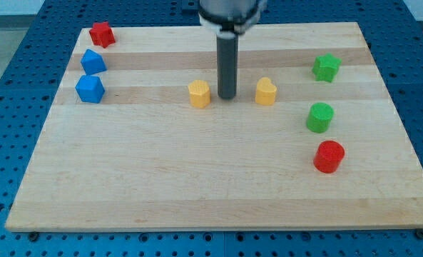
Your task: Move the yellow hexagon towards the blue cube
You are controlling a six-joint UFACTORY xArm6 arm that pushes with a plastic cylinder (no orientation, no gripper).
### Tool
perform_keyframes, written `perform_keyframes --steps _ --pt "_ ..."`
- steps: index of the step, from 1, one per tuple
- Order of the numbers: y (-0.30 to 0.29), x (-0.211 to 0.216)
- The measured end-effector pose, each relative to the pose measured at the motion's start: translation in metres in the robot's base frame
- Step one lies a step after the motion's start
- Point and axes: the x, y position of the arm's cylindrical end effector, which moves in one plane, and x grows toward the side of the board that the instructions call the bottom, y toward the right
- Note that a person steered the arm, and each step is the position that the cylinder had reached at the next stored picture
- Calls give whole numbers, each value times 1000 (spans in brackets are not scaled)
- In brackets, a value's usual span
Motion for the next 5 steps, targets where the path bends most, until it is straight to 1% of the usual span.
perform_keyframes --steps 1,2,3,4,5 --pt "-58 15" --pt "34 13" --pt "28 -27" --pt "-27 -49" --pt "-103 5"
